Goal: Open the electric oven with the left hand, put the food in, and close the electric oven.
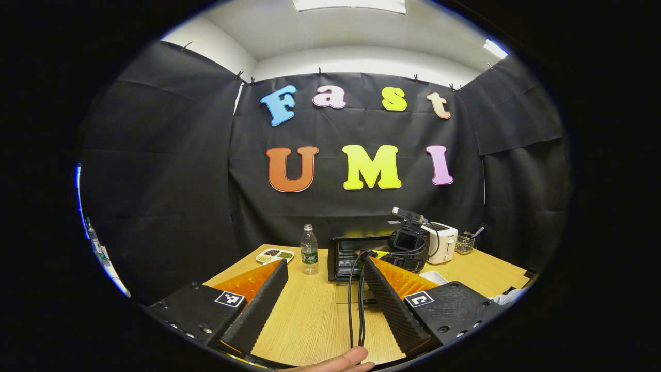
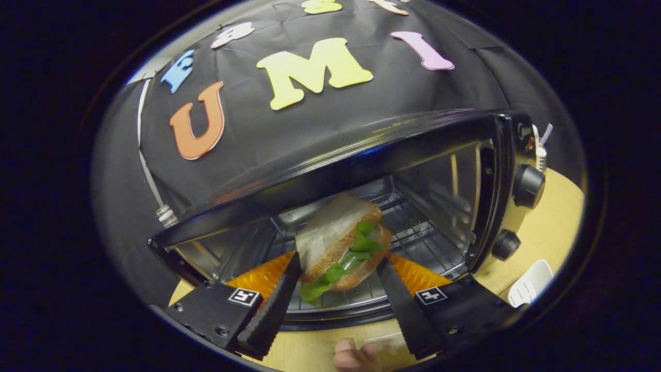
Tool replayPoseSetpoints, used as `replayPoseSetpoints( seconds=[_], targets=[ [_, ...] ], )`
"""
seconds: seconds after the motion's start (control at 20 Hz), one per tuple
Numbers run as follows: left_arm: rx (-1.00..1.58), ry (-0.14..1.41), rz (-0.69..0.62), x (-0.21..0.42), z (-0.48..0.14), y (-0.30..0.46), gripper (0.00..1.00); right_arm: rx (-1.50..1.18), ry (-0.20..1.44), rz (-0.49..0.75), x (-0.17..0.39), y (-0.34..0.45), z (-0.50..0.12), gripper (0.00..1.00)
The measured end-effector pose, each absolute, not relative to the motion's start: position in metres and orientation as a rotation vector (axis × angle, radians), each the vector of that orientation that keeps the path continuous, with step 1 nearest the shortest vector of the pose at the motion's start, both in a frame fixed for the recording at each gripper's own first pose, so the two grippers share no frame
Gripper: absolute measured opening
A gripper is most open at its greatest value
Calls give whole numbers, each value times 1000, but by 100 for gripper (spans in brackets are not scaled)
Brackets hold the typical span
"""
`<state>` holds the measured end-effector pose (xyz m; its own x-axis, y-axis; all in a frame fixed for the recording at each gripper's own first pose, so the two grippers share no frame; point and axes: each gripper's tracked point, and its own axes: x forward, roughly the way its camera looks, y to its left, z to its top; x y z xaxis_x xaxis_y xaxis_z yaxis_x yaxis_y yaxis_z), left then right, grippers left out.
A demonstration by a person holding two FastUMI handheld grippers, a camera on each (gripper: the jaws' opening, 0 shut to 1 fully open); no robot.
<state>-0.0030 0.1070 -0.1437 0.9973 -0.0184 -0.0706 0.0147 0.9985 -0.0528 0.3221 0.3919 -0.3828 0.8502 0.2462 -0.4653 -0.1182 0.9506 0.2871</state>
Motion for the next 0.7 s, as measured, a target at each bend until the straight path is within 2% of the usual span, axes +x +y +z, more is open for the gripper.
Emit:
replayPoseSetpoints(
  seconds=[0.4,0.45,0.5,0.7],
  targets=[
    [-45,106,-3,-7,-153,105,96,129,591,334,300,404,-368,96],
    [-47,110,-4,-9,-155,106,96,104,628,347,293,405,-370,89],
    [-49,111,-6,-9,-155,103,96,67,663,352,288,404,-373,98],
    [-61,118,-14,-10,-156,101,97,-44,719,400,271,401,-379,98]
  ],
)
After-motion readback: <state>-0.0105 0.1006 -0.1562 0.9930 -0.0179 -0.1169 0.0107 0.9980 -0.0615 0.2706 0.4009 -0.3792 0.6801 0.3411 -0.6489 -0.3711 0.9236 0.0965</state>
